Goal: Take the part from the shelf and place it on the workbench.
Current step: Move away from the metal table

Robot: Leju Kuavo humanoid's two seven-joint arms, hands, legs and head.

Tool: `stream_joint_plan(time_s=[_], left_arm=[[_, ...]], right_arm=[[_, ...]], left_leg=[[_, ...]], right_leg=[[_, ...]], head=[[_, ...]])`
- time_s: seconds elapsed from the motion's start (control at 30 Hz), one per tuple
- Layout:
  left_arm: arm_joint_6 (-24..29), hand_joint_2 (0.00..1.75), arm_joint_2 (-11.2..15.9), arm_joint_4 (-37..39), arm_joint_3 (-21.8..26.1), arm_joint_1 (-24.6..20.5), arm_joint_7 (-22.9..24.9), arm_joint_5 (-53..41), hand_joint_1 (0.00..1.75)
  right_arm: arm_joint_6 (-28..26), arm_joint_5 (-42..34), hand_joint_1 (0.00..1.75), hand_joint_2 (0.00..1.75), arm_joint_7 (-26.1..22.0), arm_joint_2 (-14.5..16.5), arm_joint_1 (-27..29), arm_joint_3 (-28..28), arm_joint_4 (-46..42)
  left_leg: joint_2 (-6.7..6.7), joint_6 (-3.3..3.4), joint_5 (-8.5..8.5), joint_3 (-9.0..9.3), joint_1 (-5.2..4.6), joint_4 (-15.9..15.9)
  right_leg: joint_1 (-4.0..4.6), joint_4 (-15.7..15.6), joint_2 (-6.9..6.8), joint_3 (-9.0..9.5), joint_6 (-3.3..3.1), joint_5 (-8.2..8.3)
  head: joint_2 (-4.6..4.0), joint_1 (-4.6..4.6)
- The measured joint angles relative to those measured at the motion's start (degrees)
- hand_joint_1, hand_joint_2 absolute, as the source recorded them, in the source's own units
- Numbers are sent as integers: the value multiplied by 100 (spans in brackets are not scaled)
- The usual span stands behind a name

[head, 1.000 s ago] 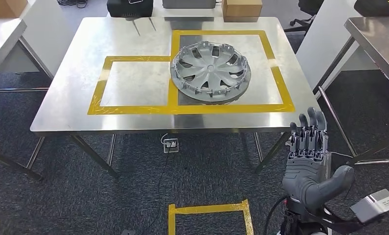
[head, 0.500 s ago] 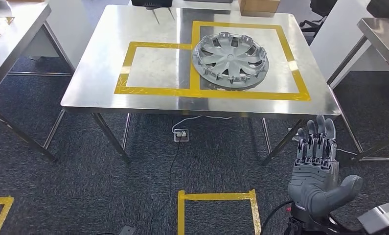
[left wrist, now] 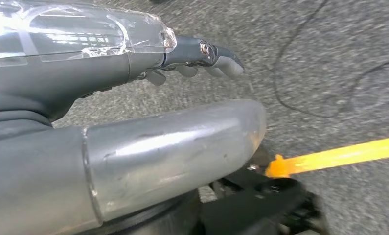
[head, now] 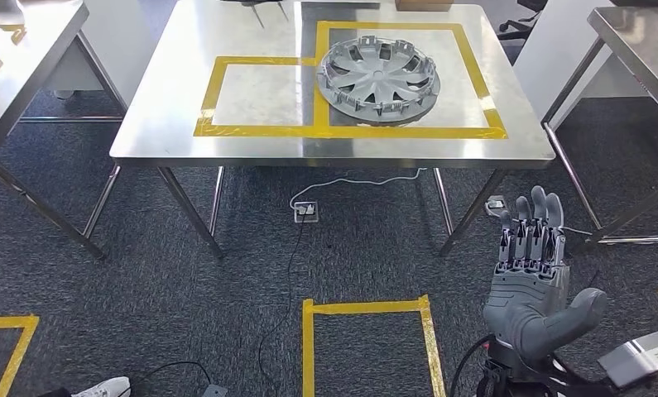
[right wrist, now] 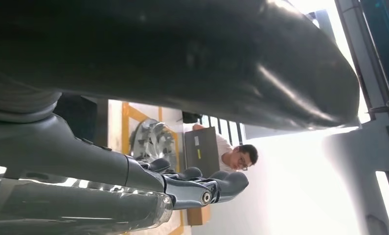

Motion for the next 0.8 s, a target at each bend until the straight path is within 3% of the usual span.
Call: stream_joint_plan(time_s=[0.03, 0.07, 0.13, 0.2, 0.23, 0.3, 0.37, 0.4, 0.43, 0.47, 0.57, 0.6, 0.7, 0.77, 0.8], left_arm=[[3, 0, 2, -1, 1, -4, -3, -1, 0], [9, 0, 2, -1, 1, -8, -7, -2, 0], [19, 0, 3, -2, 1, -16, -10, -4, 0], [31, 0, 12, -1, 1, -16, -9, -4, 0], [36, 0, 17, 0, 2, -15, -8, -4, 0], [43, 0, 24, 0, 1, -15, -7, -4, 0], [46, 0, 28, 0, 0, 1, -7, -2, 0], [49, 0, 31, 0, 0, 14, -7, -1, 0], [52, 0, 35, 0, 0, 25, -6, 0, 0], [54, 0, 39, 0, 0, 34, -5, 1, 0], [56, 0, 32, 0, 1, 35, -4, 1, 0], [56, 0, 26, 0, 1, 35, -4, 1, 0], [55, 0, 11, -1, 0, 39, -4, 1, 0], [56, 0, 11, -1, 0, 32, -4, 1, 0], [57, 0, 15, 0, 0, 29, -4, 1, 0]], right_arm=[[-8, 14, 0, 0, 0, 0, 5, -2, -5], [-17, 31, 0, 0, 0, -1, 11, -5, -14], [-39, 62, 0, 0, -1, 1, 21, -11, -39], [-63, 81, 0, 0, -2, 4, 37, -19, -50], [-75, 84, 0, 0, -2, 7, 46, -26, -51], [-103, 87, 0, 0, -14, 11, 64, -45, -52], [-125, 87, 0, 0, -38, 19, 96, -53, -49], [-137, 87, 0, 0, -48, 21, 119, -56, -47], [-148, 87, 0, 0, -55, 22, 140, -62, -46], [-160, 87, 0, 0, -61, 22, 154, -74, -46], [-180, 87, 0, 0, -83, 26, 161, -125, -58], [-184, 87, 0, 0, -89, 27, 164, -137, -62], [-194, 87, 0, 0, -93, 27, 175, -146, -75], [-199, 89, 0, 0, -96, 30, 167, -147, -98], [-200, 89, 0, 0, -97, 30, 169, -148, -107]], left_leg=[[1, -34, 37, 295, 13, -392], [1, -27, -21, 554, 21, -780], [-12, 47, -212, 793, 1, -1221], [-14, 170, -197, 760, -5, -1267], [-8, 227, -161, 740, -2, -1270], [2, 321, -90, 692, 5, -1277], [7, 349, -39, 634, -7, -1272], [8, 347, -20, 611, -14, -1270], [8, 342, -6, 596, -20, -1269], [6, 336, 3, 590, -26, -1268], [3, 304, 20, 576, -32, -1268], [3, 278, 33, 556, -24, -1265], [2, 177, 59, 517, -2, -1295], [-4, 133, -93, 432, -12, -1142], [-8, 120, -256, 311, -14, -889]], right_leg=[[-13, 83, 2, -107, 34, 14], [-18, 161, 6, -190, 71, 32], [-21, 250, 12, -279, 135, 83], [-36, 267, 24, -311, 193, 125], [-50, 337, 33, -348, 231, 53], [-81, 816, 48, -518, 313, -313], [-109, 1573, 50, -738, 366, -729], [-117, 1814, 50, -781, 372, -820], [-121, 1858, 51, -735, 364, -805], [-119, 1667, 54, -586, 341, -683], [-78, 561, 93, 33, 200, -224], [-55, 366, 106, 122, 164, -169], [-33, 192, 107, 164, 103, -142], [-66, -7, 87, 249, 49, -123], [-79, -87, 76, 282, 31, -119]], head=[[0, -35], [0, -63], [0, -84], [0, -62], [0, -45], [0, 14], [0, 92], [0, 117], [0, 139], [0, 162], [0, 210], [0, 221], [0, 254], [0, 214], [0, 170]])
